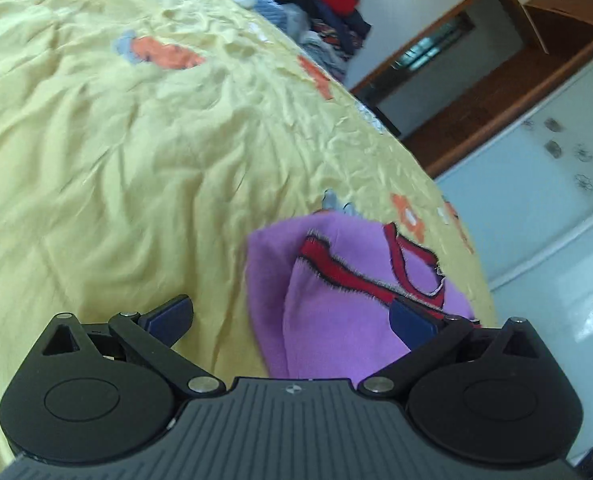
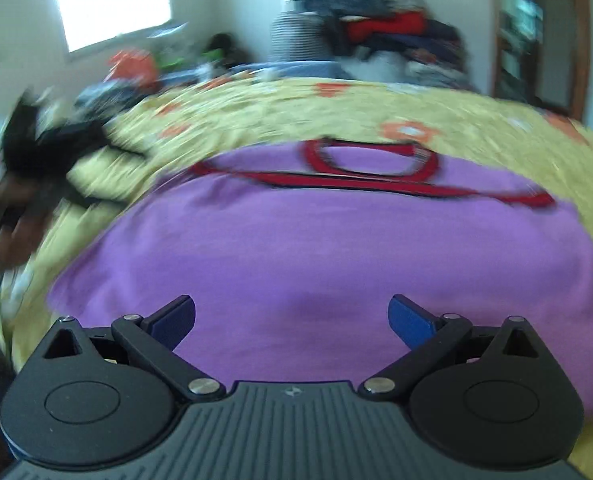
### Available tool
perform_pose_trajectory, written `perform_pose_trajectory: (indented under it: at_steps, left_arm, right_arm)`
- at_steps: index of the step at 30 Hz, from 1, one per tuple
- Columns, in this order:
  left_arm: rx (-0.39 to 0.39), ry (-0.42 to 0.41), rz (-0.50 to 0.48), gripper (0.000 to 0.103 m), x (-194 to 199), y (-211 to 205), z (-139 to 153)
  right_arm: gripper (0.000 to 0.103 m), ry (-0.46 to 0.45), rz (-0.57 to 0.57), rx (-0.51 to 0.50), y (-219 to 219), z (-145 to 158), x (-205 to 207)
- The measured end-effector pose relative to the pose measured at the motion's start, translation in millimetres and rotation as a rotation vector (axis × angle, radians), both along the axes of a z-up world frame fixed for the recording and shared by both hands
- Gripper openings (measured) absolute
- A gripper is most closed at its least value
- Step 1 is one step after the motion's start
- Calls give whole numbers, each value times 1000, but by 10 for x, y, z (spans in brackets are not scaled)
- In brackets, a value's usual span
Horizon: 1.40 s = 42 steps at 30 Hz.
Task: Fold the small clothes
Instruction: 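Grasp the sweater edge with the left gripper and lift it, then grasp the sweater edge with the right gripper while the left gripper holds its edge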
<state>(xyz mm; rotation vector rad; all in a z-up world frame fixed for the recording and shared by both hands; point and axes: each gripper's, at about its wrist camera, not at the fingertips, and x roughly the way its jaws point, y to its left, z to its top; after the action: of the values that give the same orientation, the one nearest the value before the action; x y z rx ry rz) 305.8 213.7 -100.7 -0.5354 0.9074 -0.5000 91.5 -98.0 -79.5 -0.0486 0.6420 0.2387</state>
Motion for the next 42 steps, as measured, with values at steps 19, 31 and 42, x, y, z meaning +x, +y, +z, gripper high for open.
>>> perform_pose_trajectory:
  at_steps: [19, 31, 42]
  left_arm:
    - [-113, 259, -252, 8, 781, -496, -354]
    - [-280, 257, -175, 7, 650, -290, -416]
    - [-404, 276, -124, 7, 543, -291, -405]
  right_arm:
    - [103, -217, 369, -564, 1691, -196, -137]
    - [103, -266, 432, -690, 2169, -383, -121]
    - [7, -200, 348, -487, 1905, -253, 91]
